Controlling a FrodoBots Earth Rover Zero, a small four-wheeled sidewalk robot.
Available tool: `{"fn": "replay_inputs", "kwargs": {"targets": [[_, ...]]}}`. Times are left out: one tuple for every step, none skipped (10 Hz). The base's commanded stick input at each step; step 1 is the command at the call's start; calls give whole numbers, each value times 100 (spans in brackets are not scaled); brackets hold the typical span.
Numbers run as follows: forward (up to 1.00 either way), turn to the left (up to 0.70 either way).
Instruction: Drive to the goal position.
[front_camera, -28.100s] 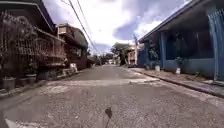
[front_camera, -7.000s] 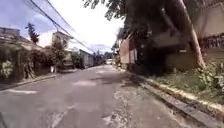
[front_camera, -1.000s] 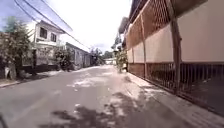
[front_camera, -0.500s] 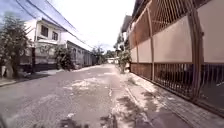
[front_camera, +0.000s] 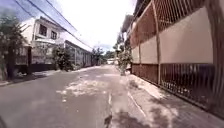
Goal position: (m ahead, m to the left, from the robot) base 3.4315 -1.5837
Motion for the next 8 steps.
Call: {"fn": "replay_inputs", "kwargs": {"targets": [[70,0],[70,0],[70,0],[70,0],[70,0],[70,0],[70,0],[70,0]]}}
